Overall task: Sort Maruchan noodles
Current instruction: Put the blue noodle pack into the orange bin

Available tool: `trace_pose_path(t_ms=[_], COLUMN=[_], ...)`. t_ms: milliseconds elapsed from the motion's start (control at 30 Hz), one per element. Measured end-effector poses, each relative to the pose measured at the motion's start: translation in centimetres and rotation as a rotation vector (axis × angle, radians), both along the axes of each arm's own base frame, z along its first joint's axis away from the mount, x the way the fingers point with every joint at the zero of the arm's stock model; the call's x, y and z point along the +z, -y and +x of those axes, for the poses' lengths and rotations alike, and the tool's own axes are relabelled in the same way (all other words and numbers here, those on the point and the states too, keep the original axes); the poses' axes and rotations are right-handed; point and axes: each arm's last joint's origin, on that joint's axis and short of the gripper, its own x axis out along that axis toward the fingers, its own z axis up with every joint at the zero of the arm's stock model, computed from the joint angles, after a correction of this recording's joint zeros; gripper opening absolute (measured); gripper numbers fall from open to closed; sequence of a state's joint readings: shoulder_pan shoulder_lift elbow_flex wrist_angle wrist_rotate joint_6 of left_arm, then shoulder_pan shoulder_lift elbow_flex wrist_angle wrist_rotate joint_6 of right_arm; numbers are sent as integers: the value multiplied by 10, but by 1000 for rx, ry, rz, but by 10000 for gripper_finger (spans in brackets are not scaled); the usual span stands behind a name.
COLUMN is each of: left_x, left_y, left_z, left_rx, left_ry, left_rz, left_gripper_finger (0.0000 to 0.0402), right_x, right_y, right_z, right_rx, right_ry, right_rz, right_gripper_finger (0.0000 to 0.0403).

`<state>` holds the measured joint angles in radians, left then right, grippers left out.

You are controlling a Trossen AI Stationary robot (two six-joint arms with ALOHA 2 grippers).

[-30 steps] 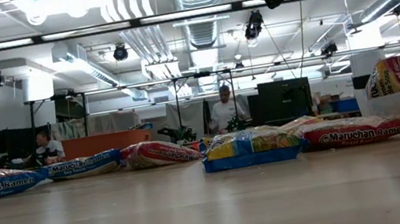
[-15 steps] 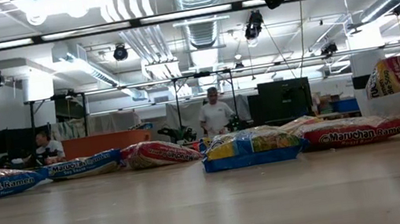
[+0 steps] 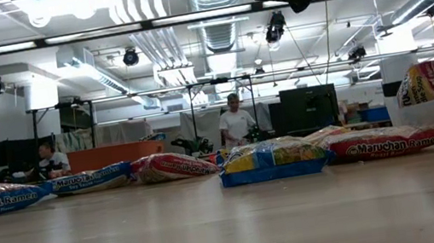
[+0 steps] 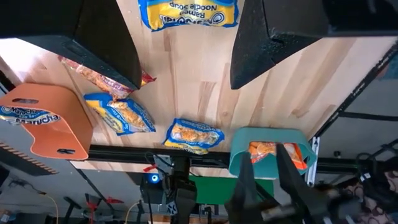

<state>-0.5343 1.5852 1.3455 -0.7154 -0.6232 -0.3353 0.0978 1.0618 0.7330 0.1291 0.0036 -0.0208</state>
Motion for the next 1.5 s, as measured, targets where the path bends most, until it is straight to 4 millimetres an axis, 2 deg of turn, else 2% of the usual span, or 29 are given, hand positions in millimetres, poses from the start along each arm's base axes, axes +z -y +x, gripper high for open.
trace_pose_path(t_ms=[133,300,433,567,767,1033,1267,1500], left_x=[-18,-52,-76,-96,-116,-124,-123,-127], left_y=[-18,-41,-57,-76,-96,-100,-102,-102], left_z=[14,24,27,24,21,25,26,26], left_rx=[-7,1,-35,1,82,110,219,286], left_ry=[35,107,186,241,288,320,366,389], left_rz=[31,20,-34,-58,-97,-119,-145,-182], left_gripper_finger=[176,176,176,176,176,176,176,176], right_x=[0,-4,-8,-13,-36,-80,-104,-121], right_y=[0,2,9,17,21,20,20,20], right_z=[0,-1,-2,-3,5,26,40,44], right_rx=[-14,-79,-136,-189,-226,-193,-175,-174], right_ry=[-5,-45,-91,-139,-264,-442,-528,-587], right_rz=[35,30,54,103,119,17,-26,-37], right_gripper_finger=[233,229,218,199,156,82,15,9])
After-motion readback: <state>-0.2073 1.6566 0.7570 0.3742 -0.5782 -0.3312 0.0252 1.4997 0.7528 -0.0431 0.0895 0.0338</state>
